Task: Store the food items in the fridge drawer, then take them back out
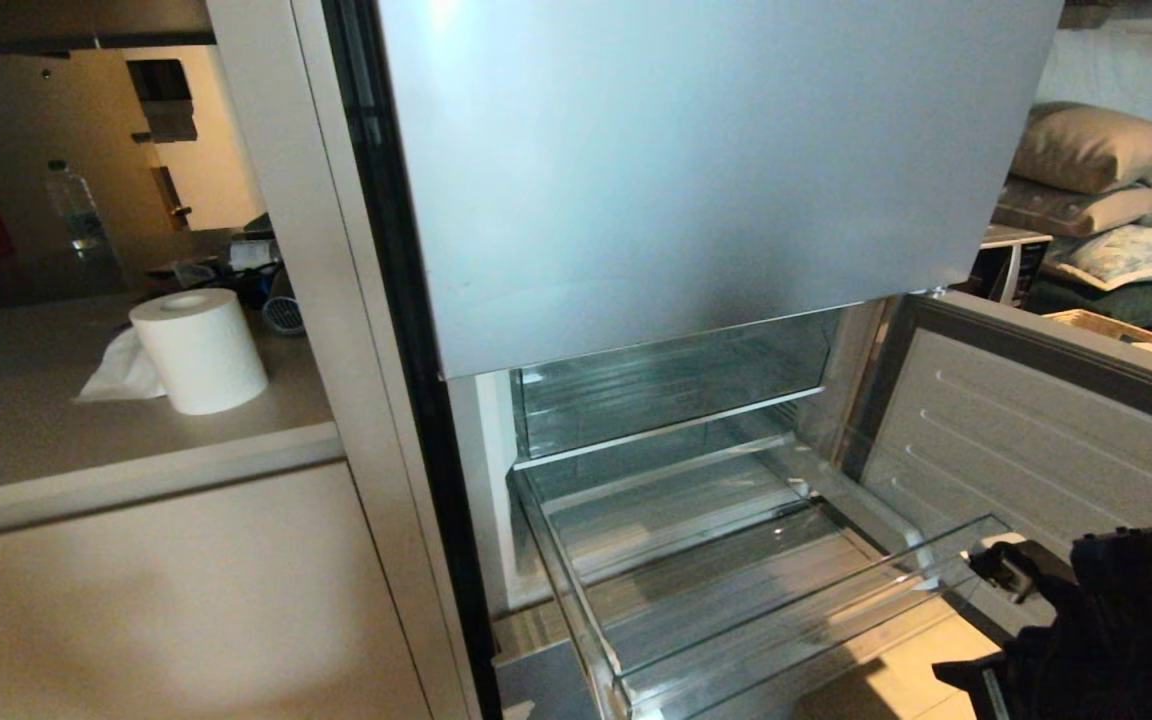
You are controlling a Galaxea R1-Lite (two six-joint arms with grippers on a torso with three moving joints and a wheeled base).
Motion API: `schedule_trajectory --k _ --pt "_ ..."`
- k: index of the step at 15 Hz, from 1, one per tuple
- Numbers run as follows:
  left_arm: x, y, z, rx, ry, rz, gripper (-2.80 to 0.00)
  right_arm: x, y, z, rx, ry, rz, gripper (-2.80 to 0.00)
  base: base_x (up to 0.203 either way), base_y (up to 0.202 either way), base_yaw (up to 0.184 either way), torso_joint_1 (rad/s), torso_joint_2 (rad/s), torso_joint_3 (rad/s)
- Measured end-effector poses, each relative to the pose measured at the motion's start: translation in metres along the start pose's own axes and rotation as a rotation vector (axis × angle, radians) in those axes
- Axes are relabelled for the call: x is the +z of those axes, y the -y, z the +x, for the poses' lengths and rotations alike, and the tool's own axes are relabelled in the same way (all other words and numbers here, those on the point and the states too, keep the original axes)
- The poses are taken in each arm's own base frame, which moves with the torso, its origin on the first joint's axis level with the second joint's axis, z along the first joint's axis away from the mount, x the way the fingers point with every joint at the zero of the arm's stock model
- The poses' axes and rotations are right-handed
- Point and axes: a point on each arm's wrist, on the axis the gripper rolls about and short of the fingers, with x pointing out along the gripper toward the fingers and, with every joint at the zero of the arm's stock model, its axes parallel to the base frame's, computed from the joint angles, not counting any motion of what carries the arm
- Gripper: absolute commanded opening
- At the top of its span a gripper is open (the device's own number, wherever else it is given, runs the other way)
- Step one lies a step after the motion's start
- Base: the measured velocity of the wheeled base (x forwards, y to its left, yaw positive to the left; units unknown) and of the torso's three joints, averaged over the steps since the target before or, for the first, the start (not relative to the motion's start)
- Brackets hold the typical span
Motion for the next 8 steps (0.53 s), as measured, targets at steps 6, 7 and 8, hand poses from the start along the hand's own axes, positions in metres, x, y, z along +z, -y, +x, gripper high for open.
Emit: schedule_trajectory --k 6,7,8 --pt "0.000 0.000 0.000 0.000 0.000 0.000 -2.80 0.059 0.001 0.069 0.028 0.168 0.144 -2.80 0.000 0.000 0.000 0.000 0.00 0.000" --pt "0.000 0.000 0.000 0.000 0.000 0.000 -2.80 0.071 -0.004 0.076 0.041 0.257 0.189 -2.80 0.000 0.000 0.000 0.000 0.00 0.000" --pt "0.000 0.000 0.000 0.000 0.000 0.000 -2.80 0.084 -0.012 0.081 0.049 0.366 0.244 -2.80 0.000 0.000 0.000 0.000 0.00 0.000"
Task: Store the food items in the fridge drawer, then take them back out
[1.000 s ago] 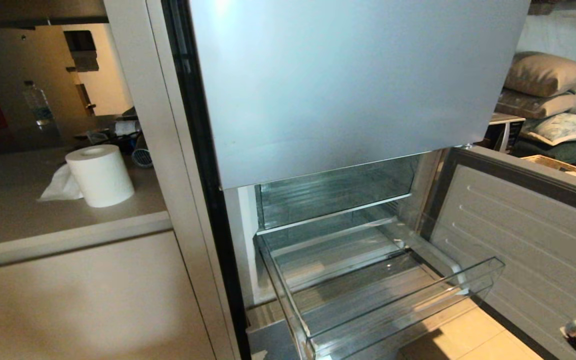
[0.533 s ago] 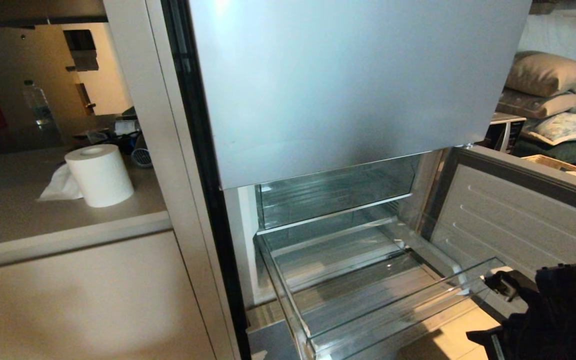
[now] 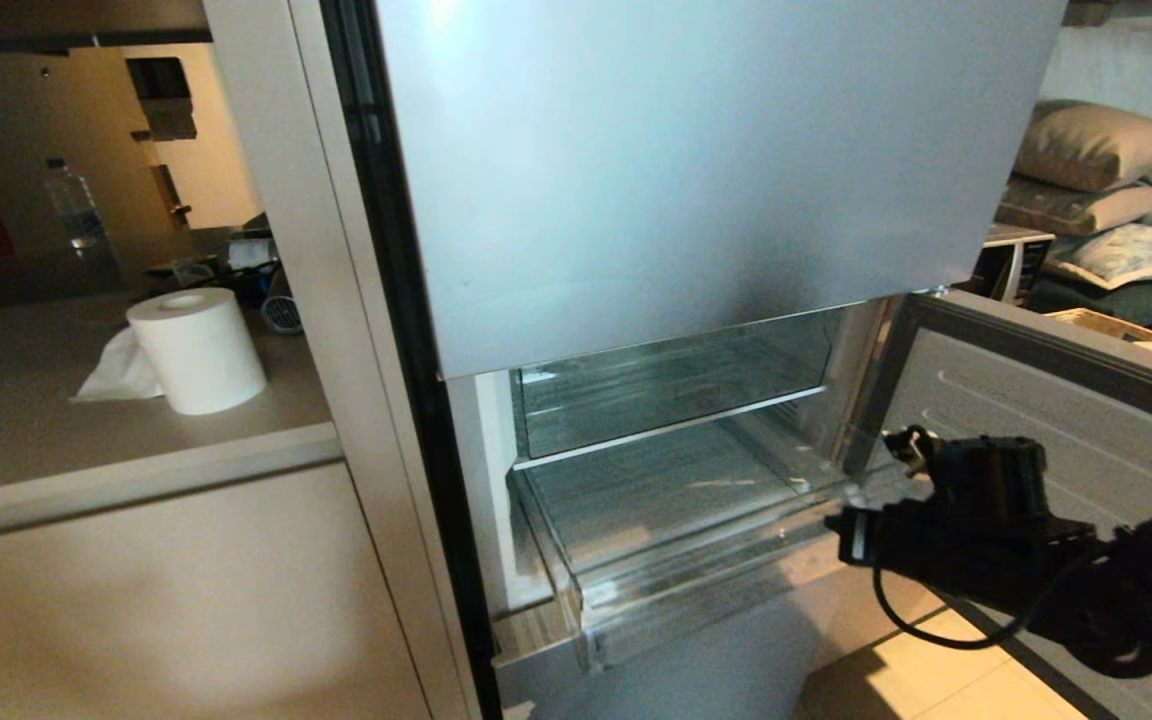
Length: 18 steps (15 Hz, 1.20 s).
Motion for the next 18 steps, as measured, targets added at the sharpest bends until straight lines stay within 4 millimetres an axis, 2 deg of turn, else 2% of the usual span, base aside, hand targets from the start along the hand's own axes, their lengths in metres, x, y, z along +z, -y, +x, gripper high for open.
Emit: schedule_trajectory --k 2,3,7,10,14,16,18 --pt "0.000 0.000 0.000 0.000 0.000 0.000 -2.80 0.004 -0.020 0.005 -0.025 0.130 0.075 -2.80 0.000 0.000 0.000 0.000 0.00 0.000" --pt "0.000 0.000 0.000 0.000 0.000 0.000 -2.80 0.001 -0.024 0.001 -0.040 0.136 0.078 -2.80 0.000 0.000 0.000 0.000 0.00 0.000" --pt "0.000 0.000 0.000 0.000 0.000 0.000 -2.80 -0.016 -0.030 -0.035 -0.029 0.092 0.056 -2.80 0.000 0.000 0.000 0.000 0.00 0.000" --pt "0.000 0.000 0.000 0.000 0.000 0.000 -2.80 -0.017 -0.029 -0.083 -0.004 0.127 0.037 -2.80 0.000 0.000 0.000 0.000 0.00 0.000" --pt "0.000 0.000 0.000 0.000 0.000 0.000 -2.80 -0.025 -0.018 -0.163 -0.054 0.199 -0.084 -2.80 0.000 0.000 0.000 0.000 0.00 0.000" --pt "0.000 0.000 0.000 0.000 0.000 0.000 -2.80 -0.038 -0.006 -0.206 -0.123 0.244 -0.153 -2.80 0.000 0.000 0.000 0.000 0.00 0.000" --pt "0.000 0.000 0.000 0.000 0.000 0.000 -2.80 -0.059 0.008 -0.239 -0.192 0.273 -0.200 -2.80 0.000 0.000 0.000 0.000 0.00 0.000"
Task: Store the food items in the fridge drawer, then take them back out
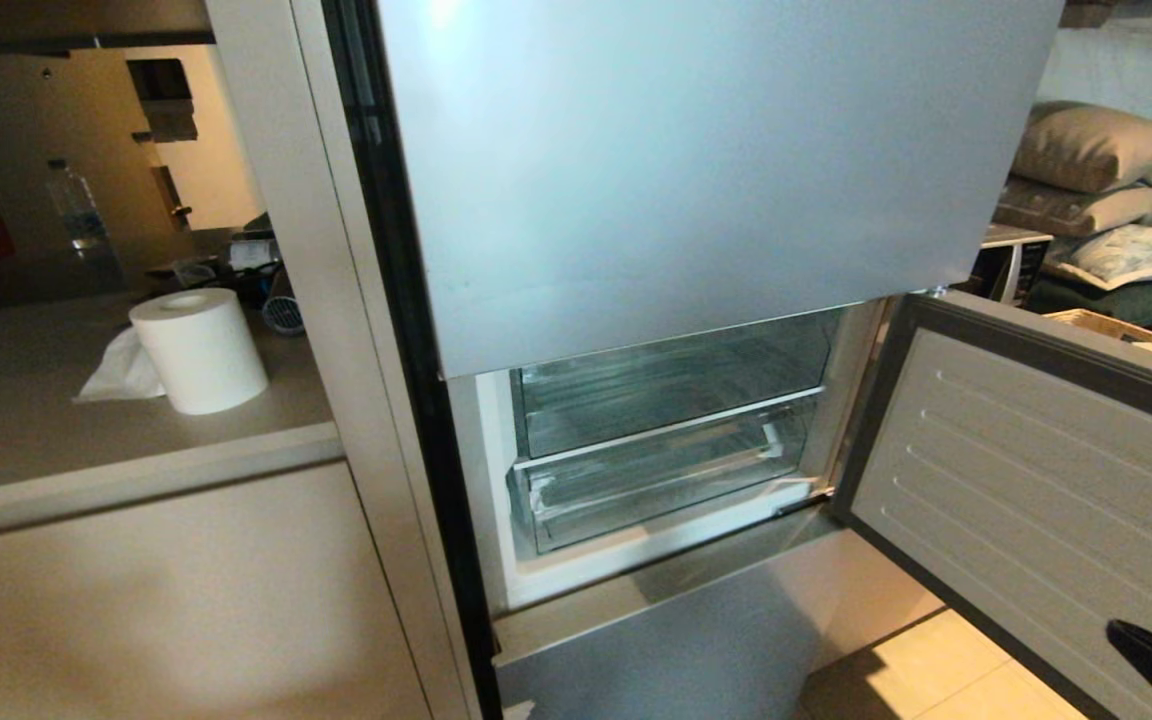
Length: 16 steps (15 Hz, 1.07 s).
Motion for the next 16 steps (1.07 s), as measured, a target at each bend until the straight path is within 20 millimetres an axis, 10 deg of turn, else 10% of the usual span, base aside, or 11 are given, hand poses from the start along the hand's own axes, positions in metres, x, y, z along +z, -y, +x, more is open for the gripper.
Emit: schedule_trajectory --k 5,16 --pt "0.000 0.000 0.000 0.000 0.000 0.000 -2.80 -0.047 0.016 -0.052 -0.033 0.019 -0.023 -2.80 0.000 0.000 0.000 0.000 0.00 0.000" --pt "0.000 0.000 0.000 0.000 0.000 0.000 -2.80 -0.066 0.015 -0.062 0.065 -0.015 -0.096 -2.80 0.000 0.000 0.000 0.000 0.00 0.000"
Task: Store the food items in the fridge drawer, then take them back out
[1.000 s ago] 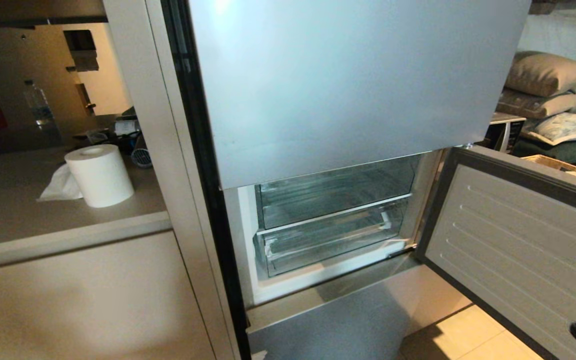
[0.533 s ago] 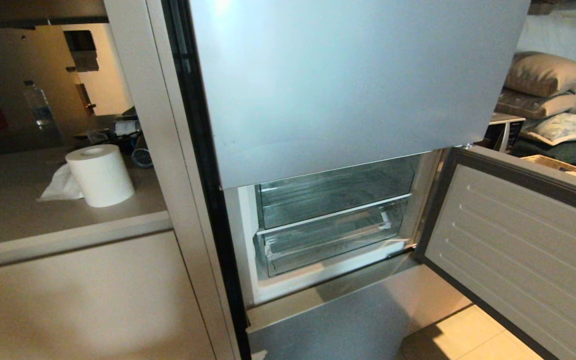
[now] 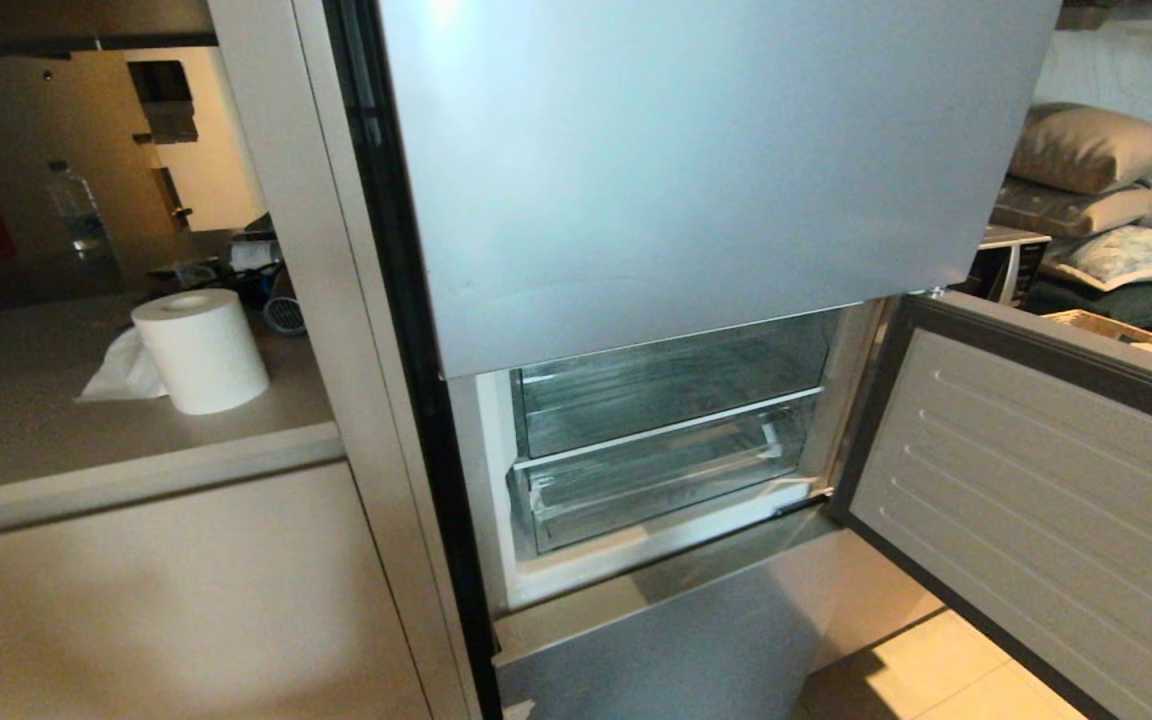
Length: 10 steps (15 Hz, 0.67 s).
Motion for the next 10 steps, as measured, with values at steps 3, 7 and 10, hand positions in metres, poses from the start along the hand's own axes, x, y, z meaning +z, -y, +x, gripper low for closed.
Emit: schedule_trajectory --k 3,7,10 --pt "0.000 0.000 0.000 0.000 0.000 0.000 -2.80 -0.001 0.000 0.000 -0.010 -0.010 0.012 -2.80 0.000 0.000 0.000 0.000 0.00 0.000" --pt "0.000 0.000 0.000 0.000 0.000 0.000 -2.80 -0.004 -0.001 -0.007 -0.094 0.071 -0.009 -2.80 0.000 0.000 0.000 0.000 0.00 0.000" --pt "0.000 0.000 0.000 0.000 0.000 0.000 -2.80 -0.008 -0.002 -0.015 -0.120 0.188 -0.017 -2.80 0.000 0.000 0.000 0.000 0.00 0.000"
